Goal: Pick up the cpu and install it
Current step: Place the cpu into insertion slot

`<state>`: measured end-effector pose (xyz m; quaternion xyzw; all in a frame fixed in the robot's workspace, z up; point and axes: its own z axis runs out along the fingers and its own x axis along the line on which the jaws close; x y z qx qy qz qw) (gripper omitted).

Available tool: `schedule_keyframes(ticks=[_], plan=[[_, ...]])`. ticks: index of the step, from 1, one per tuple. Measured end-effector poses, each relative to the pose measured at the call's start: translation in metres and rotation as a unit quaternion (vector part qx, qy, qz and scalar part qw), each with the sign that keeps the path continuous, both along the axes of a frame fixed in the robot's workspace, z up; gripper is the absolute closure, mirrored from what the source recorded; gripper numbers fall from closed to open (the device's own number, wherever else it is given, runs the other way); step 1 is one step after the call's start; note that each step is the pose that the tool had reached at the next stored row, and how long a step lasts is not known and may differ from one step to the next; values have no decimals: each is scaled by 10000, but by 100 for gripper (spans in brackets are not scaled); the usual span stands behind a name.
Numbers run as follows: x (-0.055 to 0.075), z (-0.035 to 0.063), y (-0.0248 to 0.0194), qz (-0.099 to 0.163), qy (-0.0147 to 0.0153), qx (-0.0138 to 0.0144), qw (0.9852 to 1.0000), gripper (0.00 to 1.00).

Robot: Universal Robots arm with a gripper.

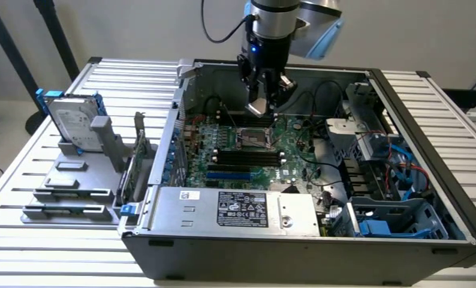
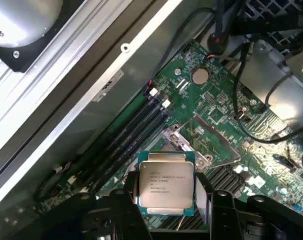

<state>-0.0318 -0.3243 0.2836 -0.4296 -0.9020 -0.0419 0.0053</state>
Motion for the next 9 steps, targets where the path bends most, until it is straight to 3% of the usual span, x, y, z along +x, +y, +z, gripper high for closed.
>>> schedule_keyframes(ticks=[4,9], plan=[[0,-29,0,-368,0,0,9993,45],[0,-70,0,-819,0,0,9966,45]])
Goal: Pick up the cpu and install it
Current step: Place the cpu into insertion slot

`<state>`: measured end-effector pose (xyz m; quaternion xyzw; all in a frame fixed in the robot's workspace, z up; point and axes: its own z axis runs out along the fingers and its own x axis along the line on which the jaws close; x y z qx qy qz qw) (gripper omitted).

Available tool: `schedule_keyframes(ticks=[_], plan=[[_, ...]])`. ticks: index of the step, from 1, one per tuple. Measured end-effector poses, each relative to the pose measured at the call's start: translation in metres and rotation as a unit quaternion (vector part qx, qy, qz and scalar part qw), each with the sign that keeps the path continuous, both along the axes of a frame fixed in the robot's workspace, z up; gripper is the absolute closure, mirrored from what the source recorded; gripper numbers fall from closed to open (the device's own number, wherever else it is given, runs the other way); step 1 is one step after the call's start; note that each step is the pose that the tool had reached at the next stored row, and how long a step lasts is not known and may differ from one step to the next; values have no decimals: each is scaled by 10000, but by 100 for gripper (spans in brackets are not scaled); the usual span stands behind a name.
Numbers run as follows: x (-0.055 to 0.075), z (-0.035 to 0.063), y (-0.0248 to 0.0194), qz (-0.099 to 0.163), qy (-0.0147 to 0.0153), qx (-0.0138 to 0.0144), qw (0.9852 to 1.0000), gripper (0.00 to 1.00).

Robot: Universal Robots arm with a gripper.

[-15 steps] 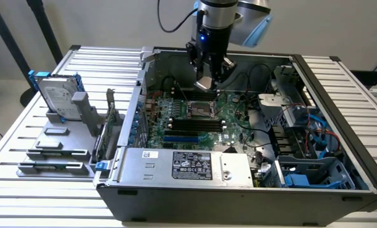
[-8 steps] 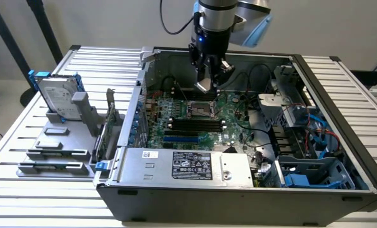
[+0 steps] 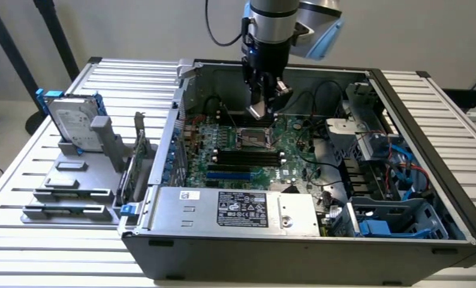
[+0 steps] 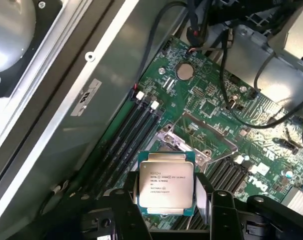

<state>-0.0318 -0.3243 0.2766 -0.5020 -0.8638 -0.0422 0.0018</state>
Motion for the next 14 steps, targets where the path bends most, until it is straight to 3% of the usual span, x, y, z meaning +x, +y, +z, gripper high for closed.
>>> schedule_keyframes(ticks=[3,7,10,14], plan=[[0,-29,0,-278,0,1,9996,45],[0,-69,0,-637,0,0,9980,45],[0,-100,0,-906,0,0,9959,45],[0,-143,0,-1269,0,0,9919,45]])
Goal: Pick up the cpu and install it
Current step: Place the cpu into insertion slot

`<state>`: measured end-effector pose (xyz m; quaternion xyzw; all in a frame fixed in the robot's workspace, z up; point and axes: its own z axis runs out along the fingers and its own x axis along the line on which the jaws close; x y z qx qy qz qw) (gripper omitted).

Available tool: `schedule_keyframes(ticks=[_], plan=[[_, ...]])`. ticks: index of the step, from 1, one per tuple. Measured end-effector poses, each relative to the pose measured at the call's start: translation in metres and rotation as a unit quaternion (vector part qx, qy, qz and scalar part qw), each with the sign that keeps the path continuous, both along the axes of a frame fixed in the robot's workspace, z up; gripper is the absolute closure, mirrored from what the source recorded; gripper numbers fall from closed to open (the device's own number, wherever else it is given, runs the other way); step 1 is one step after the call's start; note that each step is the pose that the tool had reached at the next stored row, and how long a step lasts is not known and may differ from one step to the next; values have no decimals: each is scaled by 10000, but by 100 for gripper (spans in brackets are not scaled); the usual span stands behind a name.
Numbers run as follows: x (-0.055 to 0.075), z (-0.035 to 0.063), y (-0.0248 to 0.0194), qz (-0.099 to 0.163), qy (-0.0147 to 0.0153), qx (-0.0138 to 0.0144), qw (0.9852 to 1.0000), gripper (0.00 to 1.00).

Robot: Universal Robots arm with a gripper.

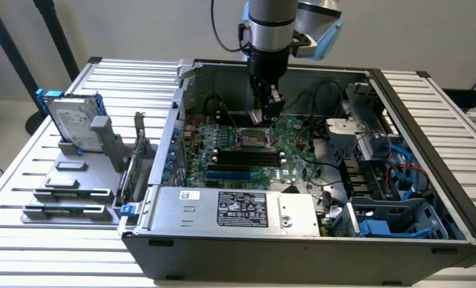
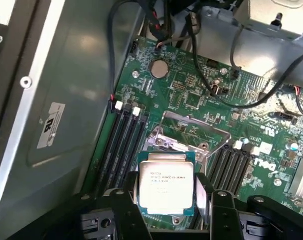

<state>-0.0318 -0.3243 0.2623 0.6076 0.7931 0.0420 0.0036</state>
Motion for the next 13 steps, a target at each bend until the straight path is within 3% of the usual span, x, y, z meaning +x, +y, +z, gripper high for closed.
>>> schedule_keyframes(ticks=[5,10,13], plan=[[0,-52,0,-453,-1,1,9990,45],[0,-97,0,-903,0,0,9959,45],[-19,-129,0,-1018,0,0,9948,45]])
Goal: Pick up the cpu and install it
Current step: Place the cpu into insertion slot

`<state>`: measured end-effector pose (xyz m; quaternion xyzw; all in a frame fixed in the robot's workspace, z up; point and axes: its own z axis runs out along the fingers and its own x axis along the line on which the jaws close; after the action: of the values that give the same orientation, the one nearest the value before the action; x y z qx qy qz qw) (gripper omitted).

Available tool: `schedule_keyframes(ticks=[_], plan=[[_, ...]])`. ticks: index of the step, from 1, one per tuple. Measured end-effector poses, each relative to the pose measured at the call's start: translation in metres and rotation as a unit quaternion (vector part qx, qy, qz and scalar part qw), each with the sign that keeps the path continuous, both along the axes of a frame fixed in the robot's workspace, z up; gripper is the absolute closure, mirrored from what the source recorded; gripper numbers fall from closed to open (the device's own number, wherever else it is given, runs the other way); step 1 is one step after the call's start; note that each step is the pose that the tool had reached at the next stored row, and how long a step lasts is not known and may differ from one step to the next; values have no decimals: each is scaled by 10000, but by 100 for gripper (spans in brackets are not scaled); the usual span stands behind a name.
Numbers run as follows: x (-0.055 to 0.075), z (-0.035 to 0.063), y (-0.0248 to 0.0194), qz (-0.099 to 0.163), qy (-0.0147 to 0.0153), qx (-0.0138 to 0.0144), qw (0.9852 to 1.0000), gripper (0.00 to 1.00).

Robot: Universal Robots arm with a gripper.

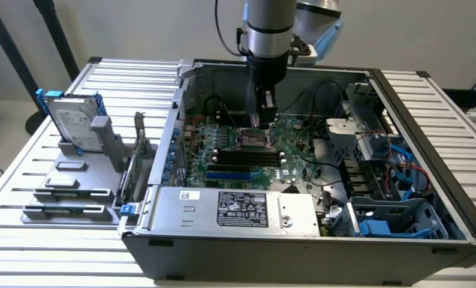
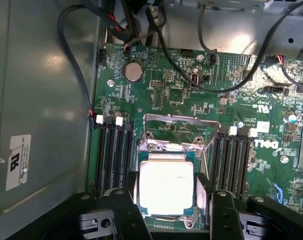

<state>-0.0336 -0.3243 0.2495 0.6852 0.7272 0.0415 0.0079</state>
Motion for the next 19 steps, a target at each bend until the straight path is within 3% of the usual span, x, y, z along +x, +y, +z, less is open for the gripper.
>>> schedule_keyframes(ticks=[6,13,15,19], plan=[[-106,-74,-1,-90,0,-4,10000,45],[-120,-139,-1,-452,4,-10,9990,45],[-121,-150,-3,-509,29,-12,9987,45],[-122,-173,-27,-572,129,-17,9983,45]])
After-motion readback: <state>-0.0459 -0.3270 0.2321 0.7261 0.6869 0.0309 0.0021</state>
